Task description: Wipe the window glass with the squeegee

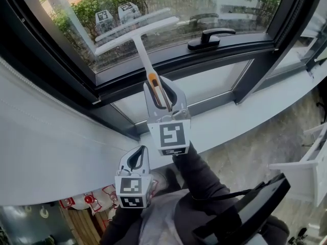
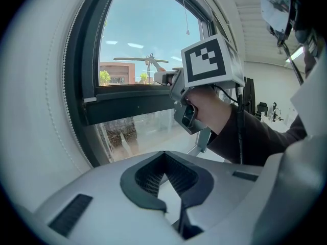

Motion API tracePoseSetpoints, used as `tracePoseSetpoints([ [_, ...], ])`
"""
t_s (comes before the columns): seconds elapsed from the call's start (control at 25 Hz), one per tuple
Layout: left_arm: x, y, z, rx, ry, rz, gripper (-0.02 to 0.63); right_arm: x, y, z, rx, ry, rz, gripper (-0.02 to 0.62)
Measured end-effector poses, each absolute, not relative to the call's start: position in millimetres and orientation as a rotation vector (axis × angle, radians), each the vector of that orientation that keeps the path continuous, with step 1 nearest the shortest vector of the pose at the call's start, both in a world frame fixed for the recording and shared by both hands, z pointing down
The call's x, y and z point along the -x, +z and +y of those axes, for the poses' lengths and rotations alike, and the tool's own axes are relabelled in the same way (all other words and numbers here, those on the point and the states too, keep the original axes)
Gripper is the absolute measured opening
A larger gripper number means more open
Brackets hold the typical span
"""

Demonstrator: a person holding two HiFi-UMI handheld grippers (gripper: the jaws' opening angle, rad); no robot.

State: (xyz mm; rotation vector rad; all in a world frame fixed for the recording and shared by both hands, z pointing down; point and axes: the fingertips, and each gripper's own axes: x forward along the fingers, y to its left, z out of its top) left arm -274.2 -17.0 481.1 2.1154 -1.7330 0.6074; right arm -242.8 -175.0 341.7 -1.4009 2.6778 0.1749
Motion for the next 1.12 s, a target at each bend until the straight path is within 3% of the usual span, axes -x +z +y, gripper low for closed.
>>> tracePoseSetpoints([
  [1.12,271.0,507.8,-14.3,-2.112,0.692,-1.665,0.0,248.4,412.6,-176.0,1.404,0.022,2.739,0.115],
])
